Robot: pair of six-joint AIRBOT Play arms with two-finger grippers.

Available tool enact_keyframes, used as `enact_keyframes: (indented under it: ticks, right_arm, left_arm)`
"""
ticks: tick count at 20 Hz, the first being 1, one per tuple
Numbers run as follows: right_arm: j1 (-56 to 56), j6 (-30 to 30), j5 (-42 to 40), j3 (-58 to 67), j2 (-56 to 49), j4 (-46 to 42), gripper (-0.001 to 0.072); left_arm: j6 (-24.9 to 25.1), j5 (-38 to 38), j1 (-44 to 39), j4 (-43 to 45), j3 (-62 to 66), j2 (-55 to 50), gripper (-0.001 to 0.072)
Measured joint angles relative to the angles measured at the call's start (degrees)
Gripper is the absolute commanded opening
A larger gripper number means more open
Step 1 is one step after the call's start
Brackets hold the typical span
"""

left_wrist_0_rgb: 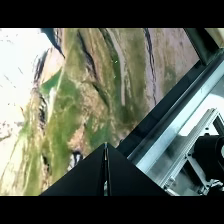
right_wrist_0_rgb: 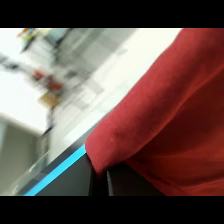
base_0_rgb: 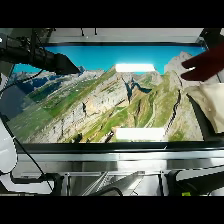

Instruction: Fold the shirts.

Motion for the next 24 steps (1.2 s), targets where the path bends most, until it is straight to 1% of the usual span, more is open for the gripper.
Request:
enact_keyframes:
  ticks: [2,4,7,11,13,14,15,16,17,21,24]
  right_arm:
    - [-4.5,4.0,3.6,0.2,2.3,-3.6,0.0015]
    - [-7.6,7.4,9.7,0.3,4.4,-7.4,0.0016]
    - [-9.9,12.1,21.7,-0.4,6.5,-18.6,0.0017]
    - [-10.9,15.9,35.1,-4.7,8.1,-32.9,0.0018]
    - [-11.0,16.6,38.7,-7.2,8.9,-38.1,0.0019]
    - [-11.1,17.0,40.0,-8.4,9.2,-40.0,0.0033]
    - [-11.1,17.3,41.1,-9.6,9.3,-41.5,0.0211]
    - [-11.2,17.5,42.3,-10.6,9.4,-42.7,0.0516]
    - [-11.2,17.5,43.5,-11.4,9.4,-43.7,0.0694]
    - [-11.2,17.7,46.2,-12.8,9.4,-46.9,0.0694]
    - [-11.2,17.8,46.9,-13.1,9.6,-47.6,0.0685]
  left_arm:
    - [0.0,-0.6,-0.2,0.0,0.0,-1.2,0.0014]
    - [0.1,-1.7,-0.7,-0.1,0.0,-2.2,0.0013]
    - [0.2,-2.6,-1.7,-0.1,0.0,-3.1,0.0013]
    - [0.2,-3.5,-2.4,-0.2,0.0,-3.5,0.0014]
    - [0.2,-3.8,-2.7,-0.3,0.0,-3.6,0.0014]
    - [0.2,-3.8,-2.8,-0.3,0.0,-3.6,0.0014]
    - [0.2,-3.8,-2.9,-0.3,0.0,-3.6,0.0014]
    - [0.2,-4.0,-3.1,-0.3,0.0,-3.6,0.0014]
    - [0.2,-4.1,-3.1,-0.3,0.0,-3.6,0.0014]
    - [0.2,-4.3,-3.3,-0.3,0.0,-3.6,0.0014]
    - [0.1,-4.5,-3.3,-0.3,0.0,-3.6,0.0014]
